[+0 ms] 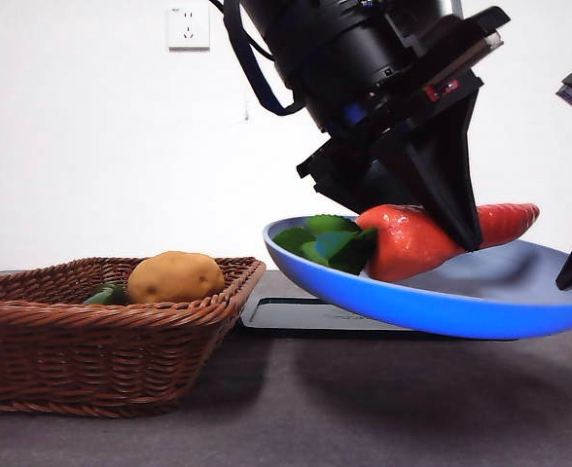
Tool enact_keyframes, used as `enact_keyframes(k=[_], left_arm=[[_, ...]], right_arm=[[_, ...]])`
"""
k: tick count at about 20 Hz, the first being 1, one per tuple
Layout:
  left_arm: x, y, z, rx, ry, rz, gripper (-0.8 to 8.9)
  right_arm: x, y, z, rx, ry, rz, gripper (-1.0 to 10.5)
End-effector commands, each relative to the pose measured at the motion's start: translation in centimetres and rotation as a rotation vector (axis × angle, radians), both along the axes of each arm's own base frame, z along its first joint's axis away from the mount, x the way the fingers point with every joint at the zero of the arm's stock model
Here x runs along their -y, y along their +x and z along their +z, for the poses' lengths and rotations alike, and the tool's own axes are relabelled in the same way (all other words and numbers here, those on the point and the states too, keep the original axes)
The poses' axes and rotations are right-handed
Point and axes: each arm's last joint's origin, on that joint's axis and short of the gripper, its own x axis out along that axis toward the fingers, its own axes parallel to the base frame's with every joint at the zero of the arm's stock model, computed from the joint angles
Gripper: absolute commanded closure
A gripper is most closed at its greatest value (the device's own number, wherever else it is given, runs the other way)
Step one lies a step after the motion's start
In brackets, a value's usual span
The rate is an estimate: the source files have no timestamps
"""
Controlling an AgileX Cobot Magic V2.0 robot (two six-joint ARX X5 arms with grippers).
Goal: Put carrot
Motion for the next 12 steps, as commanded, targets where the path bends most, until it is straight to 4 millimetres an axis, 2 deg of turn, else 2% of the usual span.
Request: enact_keyframes(k=[1,4,6,9,12], left_arm=[[0.7,-0.1,-0.2,0.004,-0.009,-0.011,5.65],[0.6,-0.1,0.0,0.004,-0.010,-0.008,5.66],[0.1,0.0,0.8,0.012,-0.020,0.003,5.66],[-1.4,0.0,3.2,0.044,-0.063,0.029,5.66],[-3.7,-0.5,6.5,0.084,-0.114,0.057,5.66]], right_arm=[[-0.1,0.3,0.4,0.015,0.008,-0.001,9.4],[-0.1,0.2,0.3,0.010,0.008,-0.002,9.4],[0.0,0.1,0.3,-0.010,0.005,-0.012,9.4],[0.2,0.8,1.1,-0.041,-0.108,-0.076,9.4],[0.3,2.7,3.0,0.010,-0.147,-0.069,9.4]])
